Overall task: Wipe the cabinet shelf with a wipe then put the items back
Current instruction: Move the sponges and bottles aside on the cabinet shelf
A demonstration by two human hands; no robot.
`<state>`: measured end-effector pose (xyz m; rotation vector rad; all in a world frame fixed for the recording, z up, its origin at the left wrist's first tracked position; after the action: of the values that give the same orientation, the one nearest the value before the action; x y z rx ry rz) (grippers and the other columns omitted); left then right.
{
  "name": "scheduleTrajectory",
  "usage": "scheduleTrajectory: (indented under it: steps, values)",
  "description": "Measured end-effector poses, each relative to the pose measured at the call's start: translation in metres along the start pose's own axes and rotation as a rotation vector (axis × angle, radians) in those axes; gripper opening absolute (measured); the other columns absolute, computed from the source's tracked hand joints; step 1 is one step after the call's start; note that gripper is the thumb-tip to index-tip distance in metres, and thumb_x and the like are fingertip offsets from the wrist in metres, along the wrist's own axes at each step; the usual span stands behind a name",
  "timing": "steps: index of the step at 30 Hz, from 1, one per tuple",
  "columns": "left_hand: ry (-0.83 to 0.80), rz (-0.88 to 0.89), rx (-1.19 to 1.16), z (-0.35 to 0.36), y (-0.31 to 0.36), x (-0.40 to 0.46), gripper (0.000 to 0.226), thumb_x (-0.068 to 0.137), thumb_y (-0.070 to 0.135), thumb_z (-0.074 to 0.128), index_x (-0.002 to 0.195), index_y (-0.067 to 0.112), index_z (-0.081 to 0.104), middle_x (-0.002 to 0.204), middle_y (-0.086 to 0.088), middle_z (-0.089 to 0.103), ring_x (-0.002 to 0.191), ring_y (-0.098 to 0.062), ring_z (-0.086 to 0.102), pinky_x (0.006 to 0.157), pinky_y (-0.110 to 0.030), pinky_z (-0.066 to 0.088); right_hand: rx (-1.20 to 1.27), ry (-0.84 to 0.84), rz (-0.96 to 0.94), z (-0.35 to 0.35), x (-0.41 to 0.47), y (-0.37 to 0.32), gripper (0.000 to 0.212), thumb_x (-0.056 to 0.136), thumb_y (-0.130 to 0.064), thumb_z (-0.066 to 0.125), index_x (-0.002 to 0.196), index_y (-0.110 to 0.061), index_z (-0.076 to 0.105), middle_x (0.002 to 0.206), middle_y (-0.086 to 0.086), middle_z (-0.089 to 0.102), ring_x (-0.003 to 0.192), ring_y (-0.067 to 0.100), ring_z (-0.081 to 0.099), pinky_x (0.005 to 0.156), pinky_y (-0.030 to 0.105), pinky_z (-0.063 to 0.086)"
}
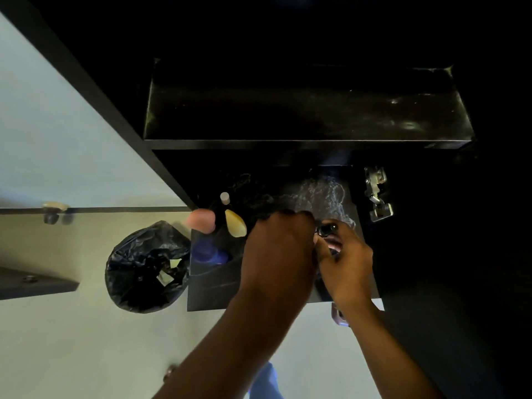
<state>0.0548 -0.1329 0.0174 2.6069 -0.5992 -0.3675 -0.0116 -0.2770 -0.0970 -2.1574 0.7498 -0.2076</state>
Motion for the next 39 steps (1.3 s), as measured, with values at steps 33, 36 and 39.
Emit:
scheduleTrajectory:
  steps: [33,36,39]
  values:
    - [0.196,-0.266,-0.143,0.046,-0.164,-0.096,0.024,0.084,0.002,0.076,0.101,0.019,0.076,0.089,0.002,0.077,0.072,-0.012,0.071,0.062,-0.033,0.061,-0.063,-0.165,-0.407,0.104,-0.058,-0.055,0.041,0.086,-0.002,0.071,0.126,-0.014,0.070,0.116,-0.002,0.069,0.097,0.006,0.066,0.087,0.019,0.055]
    - [0.222,-0.280,-0.205,0.050,-0.171,-0.099,0.024,0.088,0.006,0.074,0.108,0.020,0.073,0.096,0.003,0.078,0.078,-0.013,0.073,0.064,-0.036,0.062,0.001,-0.133,-0.383,0.091,-0.058,-0.048,0.056,0.077,0.017,0.055,0.122,-0.011,0.071,0.111,0.001,0.069,0.097,0.006,0.065,0.087,0.024,0.056]
    - [0.228,-0.301,-0.226,0.053,-0.176,-0.105,0.024,0.087,0.008,0.076,0.107,0.022,0.073,0.095,0.005,0.076,0.077,-0.013,0.072,0.063,-0.037,0.060,0.068,-0.039,-0.306,0.072,-0.044,-0.039,0.048,0.081,0.016,0.056,0.116,-0.011,0.074,0.105,0.002,0.071,0.093,0.006,0.067,0.085,0.025,0.057]
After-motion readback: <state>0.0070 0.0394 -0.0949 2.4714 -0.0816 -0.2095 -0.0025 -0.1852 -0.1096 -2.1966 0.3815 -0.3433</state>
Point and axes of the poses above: each hand's wrist, its own x-axis towards the middle knuckle, its own z-axis out of the palm, y = z × x, the point moved 9 cm from there along x, towards the middle knuckle
